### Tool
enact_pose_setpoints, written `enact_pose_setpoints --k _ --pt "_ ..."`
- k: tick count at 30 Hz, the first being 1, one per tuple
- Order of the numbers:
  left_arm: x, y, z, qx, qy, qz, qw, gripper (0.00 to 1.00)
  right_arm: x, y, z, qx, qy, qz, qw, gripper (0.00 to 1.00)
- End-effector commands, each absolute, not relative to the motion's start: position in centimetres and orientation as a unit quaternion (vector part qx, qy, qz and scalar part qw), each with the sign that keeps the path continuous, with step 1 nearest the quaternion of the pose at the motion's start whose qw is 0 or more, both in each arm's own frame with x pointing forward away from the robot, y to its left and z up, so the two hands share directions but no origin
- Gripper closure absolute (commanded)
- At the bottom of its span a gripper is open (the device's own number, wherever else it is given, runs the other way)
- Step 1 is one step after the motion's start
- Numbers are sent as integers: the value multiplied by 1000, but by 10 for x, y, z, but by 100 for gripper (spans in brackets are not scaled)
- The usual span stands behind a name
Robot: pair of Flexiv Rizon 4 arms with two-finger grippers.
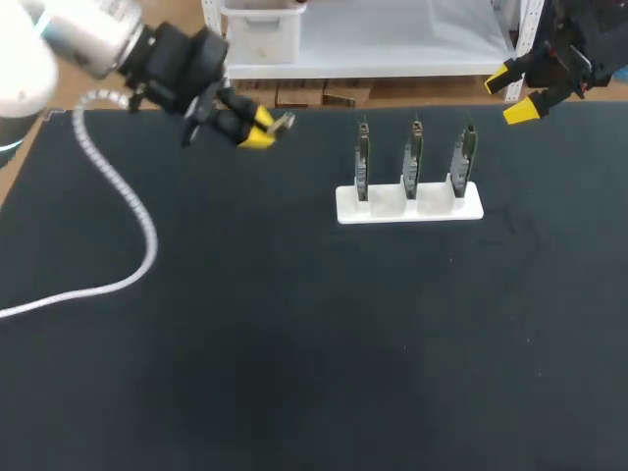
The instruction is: Pick up the optical module with the left hand, and insert it into the network port with the right hand.
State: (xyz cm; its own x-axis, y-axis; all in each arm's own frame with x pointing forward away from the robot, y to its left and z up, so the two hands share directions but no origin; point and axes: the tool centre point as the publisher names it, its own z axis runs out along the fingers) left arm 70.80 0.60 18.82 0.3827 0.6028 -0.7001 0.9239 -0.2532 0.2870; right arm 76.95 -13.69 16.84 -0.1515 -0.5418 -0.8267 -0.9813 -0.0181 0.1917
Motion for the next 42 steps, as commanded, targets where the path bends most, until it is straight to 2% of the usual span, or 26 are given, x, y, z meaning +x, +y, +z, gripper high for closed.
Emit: enact_pose_setpoints --k 1,20,25,31,37,42 --pt "742 -30 202 772 473 -237 352 100 768 -137 168 -590 645 398 276 0" --pt "741 -42 203 767 470 -246 361 100 768 -137 168 -590 645 398 276 0" --pt "739 -69 197 730 476 -270 409 100 768 -137 168 -590 645 398 276 0" --pt "747 -92 208 720 472 -284 422 100 768 -137 168 -590 645 398 276 0" --pt "769 -123 220 694 452 -302 471 100 768 -137 168 -590 645 398 276 0" --pt "780 -152 215 674 439 -352 478 100 768 -137 168 -590 645 398 276 0"
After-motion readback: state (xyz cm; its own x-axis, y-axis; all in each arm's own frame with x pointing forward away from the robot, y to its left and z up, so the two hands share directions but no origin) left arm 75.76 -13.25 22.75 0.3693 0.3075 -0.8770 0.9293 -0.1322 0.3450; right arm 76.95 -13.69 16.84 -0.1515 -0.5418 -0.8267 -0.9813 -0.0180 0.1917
